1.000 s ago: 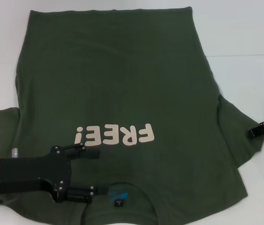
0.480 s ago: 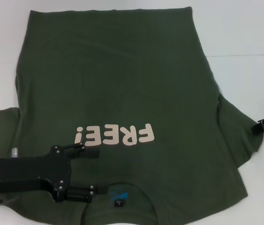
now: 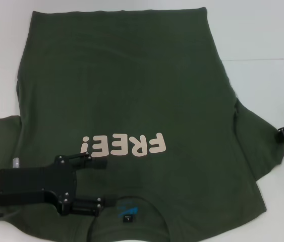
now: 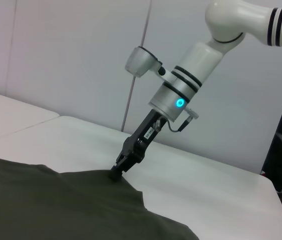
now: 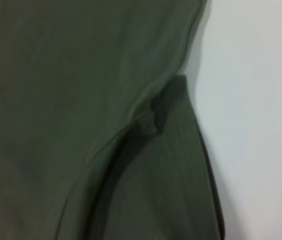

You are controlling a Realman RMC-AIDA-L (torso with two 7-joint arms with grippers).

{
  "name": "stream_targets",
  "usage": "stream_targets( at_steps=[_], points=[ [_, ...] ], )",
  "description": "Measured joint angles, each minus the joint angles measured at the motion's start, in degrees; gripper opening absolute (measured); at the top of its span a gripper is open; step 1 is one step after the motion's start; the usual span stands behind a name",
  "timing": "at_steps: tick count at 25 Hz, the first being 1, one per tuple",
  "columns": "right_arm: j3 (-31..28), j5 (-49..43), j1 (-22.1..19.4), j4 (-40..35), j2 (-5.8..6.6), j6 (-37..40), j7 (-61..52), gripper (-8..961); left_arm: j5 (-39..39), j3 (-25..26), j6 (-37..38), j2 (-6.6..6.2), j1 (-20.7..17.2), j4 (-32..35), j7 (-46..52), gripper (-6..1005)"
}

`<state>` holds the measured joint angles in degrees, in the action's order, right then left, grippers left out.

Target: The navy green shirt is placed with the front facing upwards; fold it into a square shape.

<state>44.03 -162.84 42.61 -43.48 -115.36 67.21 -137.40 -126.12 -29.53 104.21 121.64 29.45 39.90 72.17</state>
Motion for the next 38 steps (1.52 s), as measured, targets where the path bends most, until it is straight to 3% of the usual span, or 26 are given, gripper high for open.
stream_targets(
  at_steps=[12, 22, 30, 38],
  points=[
    [-1.3, -0.4, -2.3, -5.5, 1.67, 0.3, -2.2, 15, 0.0, 0.0, -0.3, 0.0, -0.1, -0.1, 0.1, 934],
    [-3.5, 1.2, -3.7, -8.2, 2.38, 2.2, -2.4, 14, 0.0, 0.0, -0.3, 0.0, -0.2, -0.1, 0.2, 934],
    [-2.2, 13.2, -2.0, -13.1, 0.7, 7.8, -0.6, 38, 0.0, 0.0, -0.5, 0.0, 0.3, -0.1, 0.2, 934],
    [1.8, 16.1, 3.7, -8.4, -2.56, 0.8, 0.0, 69, 0.2, 0.0, -1.2, -0.03, 0.5, -0.1, 0.2, 934]
  ],
)
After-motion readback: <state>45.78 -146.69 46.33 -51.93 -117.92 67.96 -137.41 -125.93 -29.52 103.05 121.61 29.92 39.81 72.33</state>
